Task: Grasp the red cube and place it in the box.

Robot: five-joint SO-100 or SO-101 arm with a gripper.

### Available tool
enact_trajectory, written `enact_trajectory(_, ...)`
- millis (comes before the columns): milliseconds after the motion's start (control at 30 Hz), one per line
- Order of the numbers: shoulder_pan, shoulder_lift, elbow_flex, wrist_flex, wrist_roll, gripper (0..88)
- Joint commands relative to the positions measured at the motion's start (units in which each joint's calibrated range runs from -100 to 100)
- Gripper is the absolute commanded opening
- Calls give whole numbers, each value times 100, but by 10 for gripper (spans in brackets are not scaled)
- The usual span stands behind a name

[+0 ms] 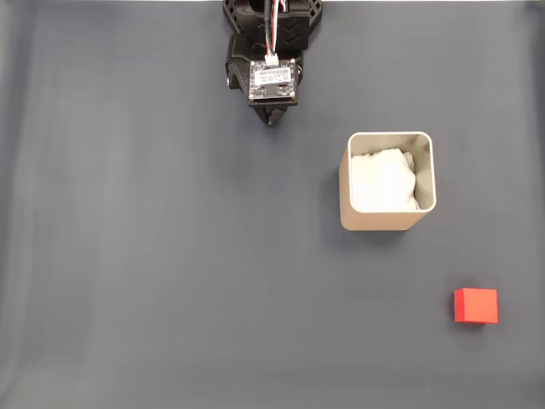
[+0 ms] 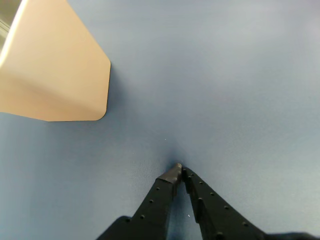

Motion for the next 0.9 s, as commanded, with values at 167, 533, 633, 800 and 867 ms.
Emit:
enact_trajectory(167, 11, 9, 64, 89, 29, 3)
enact_trajectory(533, 25, 9, 64, -140, -5, 3)
enact_trajectory(633, 25, 9, 64, -797, -73, 3)
enact_trajectory(800, 32, 9, 64, -1839, -132, 3)
enact_trajectory(867, 39, 35, 64, -2233, -156, 2)
